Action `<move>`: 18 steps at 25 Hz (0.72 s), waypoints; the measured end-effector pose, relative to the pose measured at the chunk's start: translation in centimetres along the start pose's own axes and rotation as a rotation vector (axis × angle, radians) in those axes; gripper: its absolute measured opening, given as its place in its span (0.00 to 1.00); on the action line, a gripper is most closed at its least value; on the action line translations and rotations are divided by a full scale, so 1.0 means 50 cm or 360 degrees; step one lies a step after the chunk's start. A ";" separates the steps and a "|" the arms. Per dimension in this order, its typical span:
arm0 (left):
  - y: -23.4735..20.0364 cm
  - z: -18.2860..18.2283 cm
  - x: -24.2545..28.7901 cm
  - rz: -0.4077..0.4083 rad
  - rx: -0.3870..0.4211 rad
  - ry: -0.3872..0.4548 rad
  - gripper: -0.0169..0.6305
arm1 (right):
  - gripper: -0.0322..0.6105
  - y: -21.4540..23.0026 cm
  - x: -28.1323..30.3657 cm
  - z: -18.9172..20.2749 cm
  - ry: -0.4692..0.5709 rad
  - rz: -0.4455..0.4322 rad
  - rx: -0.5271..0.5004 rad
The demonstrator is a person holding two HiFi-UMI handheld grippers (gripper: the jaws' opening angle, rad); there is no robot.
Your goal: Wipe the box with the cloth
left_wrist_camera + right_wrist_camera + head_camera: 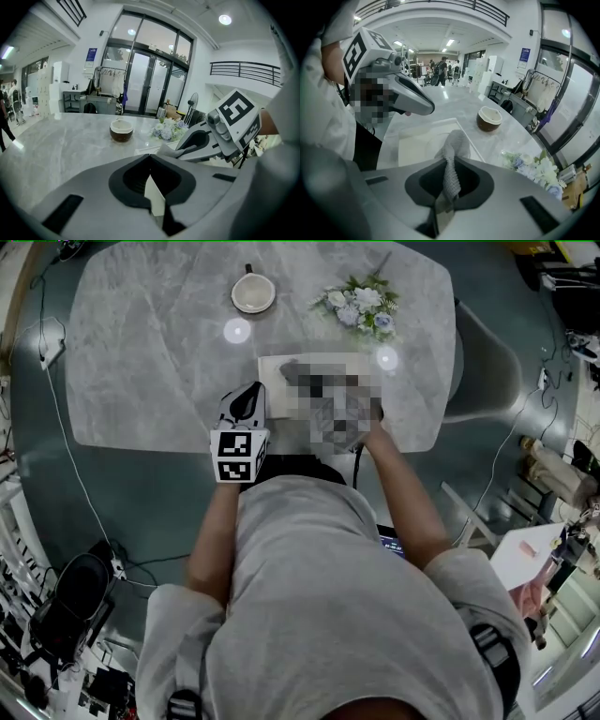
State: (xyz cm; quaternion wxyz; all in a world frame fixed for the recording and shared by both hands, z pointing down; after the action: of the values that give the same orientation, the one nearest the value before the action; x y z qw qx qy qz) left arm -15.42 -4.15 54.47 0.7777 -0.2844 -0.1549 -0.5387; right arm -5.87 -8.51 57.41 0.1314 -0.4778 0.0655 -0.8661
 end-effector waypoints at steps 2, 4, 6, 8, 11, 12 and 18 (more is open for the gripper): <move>0.011 0.004 -0.006 -0.0007 0.0002 0.0006 0.06 | 0.11 -0.014 -0.010 0.007 0.0008 -0.0002 0.0014; 0.017 0.007 -0.011 -0.0011 0.0003 0.0011 0.06 | 0.11 -0.026 -0.015 0.007 0.0018 -0.0007 0.0017; 0.019 0.010 -0.017 -0.0015 0.0004 0.0013 0.06 | 0.11 -0.035 -0.016 0.002 0.0028 -0.0006 0.0005; 0.026 0.017 -0.023 -0.0017 0.0001 0.0009 0.06 | 0.11 -0.042 -0.019 0.000 0.0035 -0.0004 -0.0002; 0.039 0.030 -0.032 -0.0018 -0.0001 -0.0004 0.06 | 0.11 -0.054 -0.026 0.001 0.0040 -0.0002 -0.0015; 0.041 0.034 -0.035 -0.0019 0.0000 -0.0005 0.06 | 0.11 -0.059 -0.027 0.002 0.0042 -0.0003 -0.0021; 0.050 0.042 -0.044 -0.0021 0.0005 0.0005 0.06 | 0.11 -0.087 -0.040 0.010 0.0048 -0.0024 -0.0040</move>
State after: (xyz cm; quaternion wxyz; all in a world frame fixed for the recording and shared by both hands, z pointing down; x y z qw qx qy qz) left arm -13.79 -0.59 54.25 0.7748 -0.2813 -0.1565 -0.5441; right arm -5.16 -3.76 57.09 0.1178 -0.4668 0.0746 -0.8733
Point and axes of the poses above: the fingertips, and each gripper's own axes: x forward along the fingers, y to its right, z out of its underside, the point moved 3 cm from there along -x, backward along the fingers, and after that the axes turned 8 degrees about z, right-handed, at the moved point
